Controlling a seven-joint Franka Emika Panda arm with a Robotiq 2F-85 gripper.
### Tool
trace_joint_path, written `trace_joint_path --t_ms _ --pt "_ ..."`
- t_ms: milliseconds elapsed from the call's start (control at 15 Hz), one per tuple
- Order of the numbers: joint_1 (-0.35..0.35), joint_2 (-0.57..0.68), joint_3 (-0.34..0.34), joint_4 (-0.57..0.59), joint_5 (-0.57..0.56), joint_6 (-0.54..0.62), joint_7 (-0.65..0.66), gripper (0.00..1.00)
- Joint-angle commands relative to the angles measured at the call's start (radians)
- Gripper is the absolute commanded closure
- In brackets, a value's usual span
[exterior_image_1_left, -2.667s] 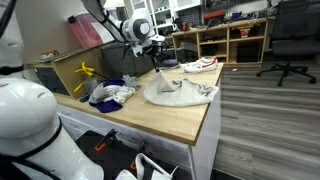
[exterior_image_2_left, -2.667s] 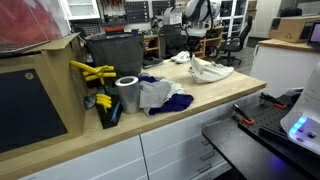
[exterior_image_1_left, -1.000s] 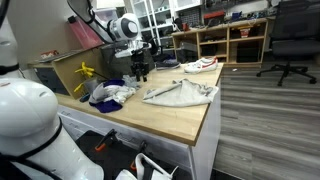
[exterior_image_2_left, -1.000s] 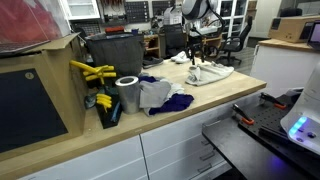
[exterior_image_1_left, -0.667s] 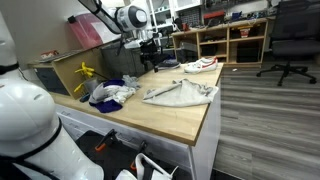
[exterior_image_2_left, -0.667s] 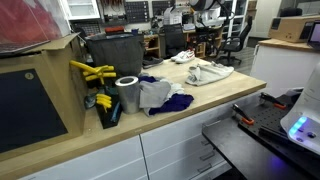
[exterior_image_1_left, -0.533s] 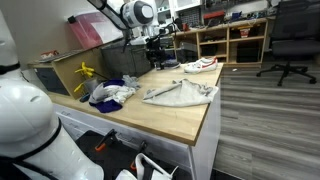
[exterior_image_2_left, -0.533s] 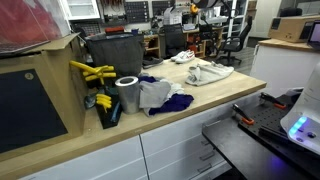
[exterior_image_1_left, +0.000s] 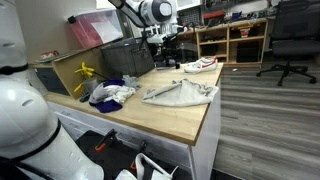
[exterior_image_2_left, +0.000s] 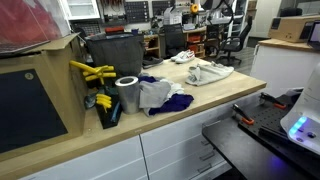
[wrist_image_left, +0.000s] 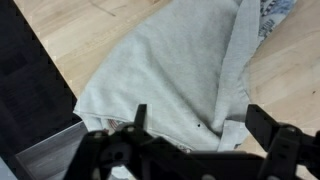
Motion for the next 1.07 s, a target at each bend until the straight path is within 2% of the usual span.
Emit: trace_joint_path --t_ms 0,400,733,867,933,1000 --pt "-0.023 0.105 -0.004 0.130 0.012 -0.095 -0.076 0.00" --pt "-0.060 0.250 -0.018 0.334 -0.042 -0.264 -0.193 0.00" --pt "-0.075 0.336 -0.038 0.482 -0.119 -0.341 -0.252 0.00" --pt "-0.070 0.337 -0.044 0.496 -0.120 -0.323 -0.196 0.00" --pt "-0.077 0.319 -0.036 0.444 -0.109 -0.290 -0.216 0.00" --pt "-0.077 0.325 -0.038 0.456 -0.110 -0.289 -0.214 0.00"
